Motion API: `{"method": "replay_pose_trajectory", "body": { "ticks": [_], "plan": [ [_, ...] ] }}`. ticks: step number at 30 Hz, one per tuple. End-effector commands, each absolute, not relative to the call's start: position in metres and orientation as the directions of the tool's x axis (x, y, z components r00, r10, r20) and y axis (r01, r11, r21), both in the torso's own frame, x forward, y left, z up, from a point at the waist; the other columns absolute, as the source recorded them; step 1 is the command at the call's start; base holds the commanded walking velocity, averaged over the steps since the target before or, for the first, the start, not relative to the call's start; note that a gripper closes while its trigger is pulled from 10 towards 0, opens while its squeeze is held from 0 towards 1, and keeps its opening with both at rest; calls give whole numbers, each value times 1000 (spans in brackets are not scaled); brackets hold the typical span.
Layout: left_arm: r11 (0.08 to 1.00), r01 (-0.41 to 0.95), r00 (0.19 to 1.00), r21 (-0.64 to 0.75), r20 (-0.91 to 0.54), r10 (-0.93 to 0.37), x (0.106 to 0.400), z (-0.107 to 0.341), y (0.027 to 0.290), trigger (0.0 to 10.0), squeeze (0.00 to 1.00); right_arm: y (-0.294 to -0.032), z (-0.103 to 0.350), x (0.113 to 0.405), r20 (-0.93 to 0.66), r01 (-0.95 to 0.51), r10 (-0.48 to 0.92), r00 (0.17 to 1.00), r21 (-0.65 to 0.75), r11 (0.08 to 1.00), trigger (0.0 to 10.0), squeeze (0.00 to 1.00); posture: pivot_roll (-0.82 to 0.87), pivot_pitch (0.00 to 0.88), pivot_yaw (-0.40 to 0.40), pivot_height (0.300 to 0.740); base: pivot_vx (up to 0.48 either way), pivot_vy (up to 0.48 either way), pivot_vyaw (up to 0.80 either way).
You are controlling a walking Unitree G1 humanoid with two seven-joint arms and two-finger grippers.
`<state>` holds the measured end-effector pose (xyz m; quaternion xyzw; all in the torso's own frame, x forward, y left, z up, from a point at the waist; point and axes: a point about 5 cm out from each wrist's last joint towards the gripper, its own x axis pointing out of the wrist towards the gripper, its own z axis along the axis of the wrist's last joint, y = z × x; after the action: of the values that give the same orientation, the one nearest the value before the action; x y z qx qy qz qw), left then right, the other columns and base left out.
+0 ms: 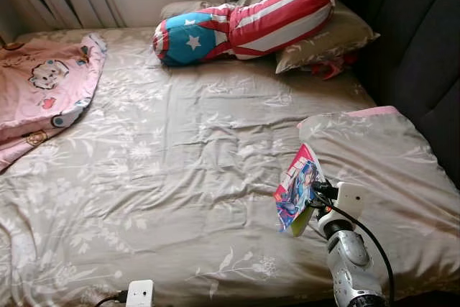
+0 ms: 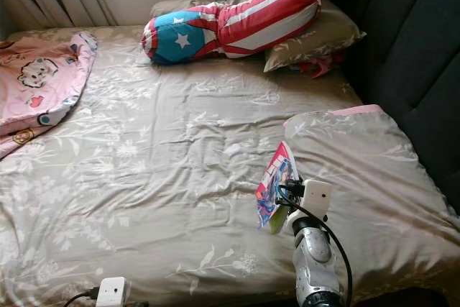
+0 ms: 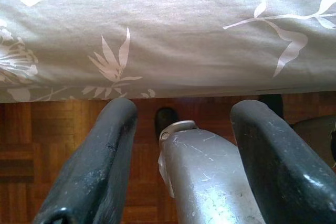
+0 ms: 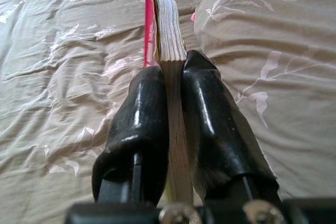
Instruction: Clean up the room
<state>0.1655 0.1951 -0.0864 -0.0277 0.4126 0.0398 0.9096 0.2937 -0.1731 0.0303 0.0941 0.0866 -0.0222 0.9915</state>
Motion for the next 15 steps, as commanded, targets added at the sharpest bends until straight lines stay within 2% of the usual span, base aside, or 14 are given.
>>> {"method": "replay_pose_trajectory", "body": {
  "ticks": [1,15],
  "plan": [
    [996,-90,638,-12,-769,48,158,-90,195,10000,0,-174,34,295,-147,61,-34,988,183,981,10000,0,-46,128,-1,740,0,0,0],
    [996,-90,640,-9,-767,51,157,-89,198,10000,0,-173,34,296,-148,57,-30,989,183,981,10000,0,-46,127,-1,740,250,0,0]
  ]
}}
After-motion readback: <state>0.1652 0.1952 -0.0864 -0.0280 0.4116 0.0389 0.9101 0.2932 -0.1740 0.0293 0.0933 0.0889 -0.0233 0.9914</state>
